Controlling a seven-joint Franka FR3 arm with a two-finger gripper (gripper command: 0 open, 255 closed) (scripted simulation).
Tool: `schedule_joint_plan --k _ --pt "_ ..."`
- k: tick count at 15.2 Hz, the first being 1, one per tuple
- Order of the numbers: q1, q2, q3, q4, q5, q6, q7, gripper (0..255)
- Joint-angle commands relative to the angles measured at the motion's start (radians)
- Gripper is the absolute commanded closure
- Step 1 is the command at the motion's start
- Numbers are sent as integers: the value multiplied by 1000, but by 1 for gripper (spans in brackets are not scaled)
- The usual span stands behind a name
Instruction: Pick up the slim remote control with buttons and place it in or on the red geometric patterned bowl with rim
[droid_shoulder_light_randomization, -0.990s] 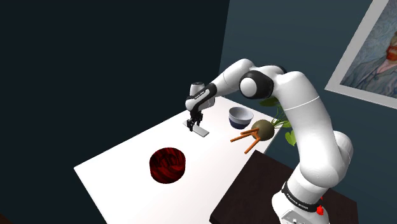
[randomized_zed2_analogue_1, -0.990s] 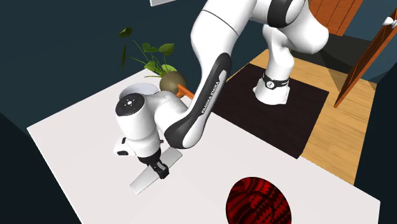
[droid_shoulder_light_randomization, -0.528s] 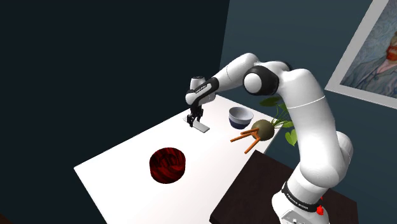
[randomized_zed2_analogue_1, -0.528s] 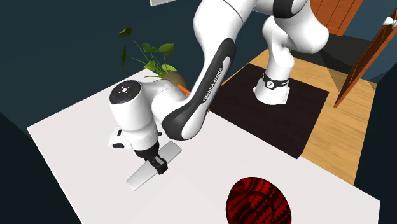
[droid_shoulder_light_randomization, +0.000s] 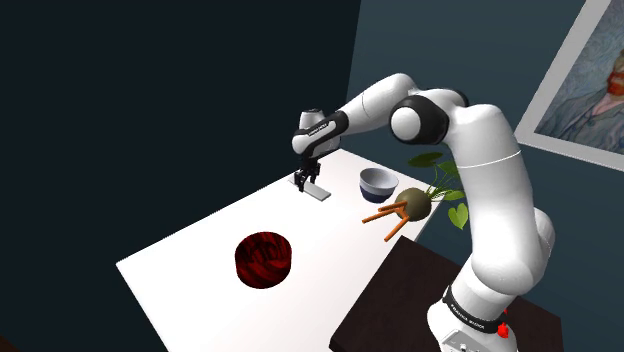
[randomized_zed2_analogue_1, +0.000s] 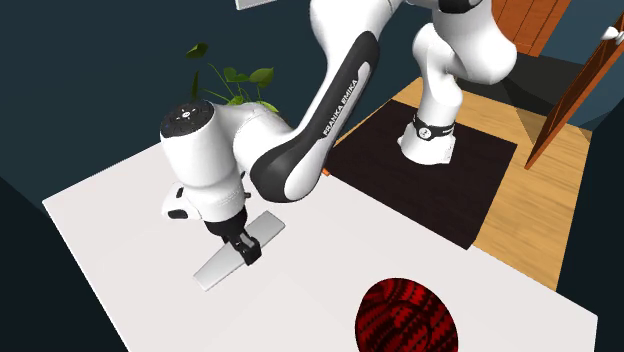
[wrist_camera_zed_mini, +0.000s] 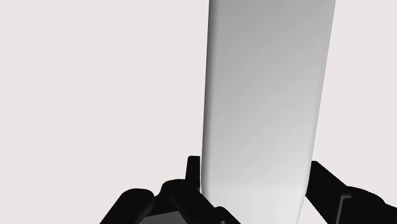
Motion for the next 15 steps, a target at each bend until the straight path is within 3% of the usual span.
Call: schedule_joint_plan --k 1,9,15 --pt "-1 -13 -1 5 -1 -18 -1 255" --pt "1 -71 -4 19 -5 -90 1 255" --pt "94 -174 15 -149 -22 -25 116 255"
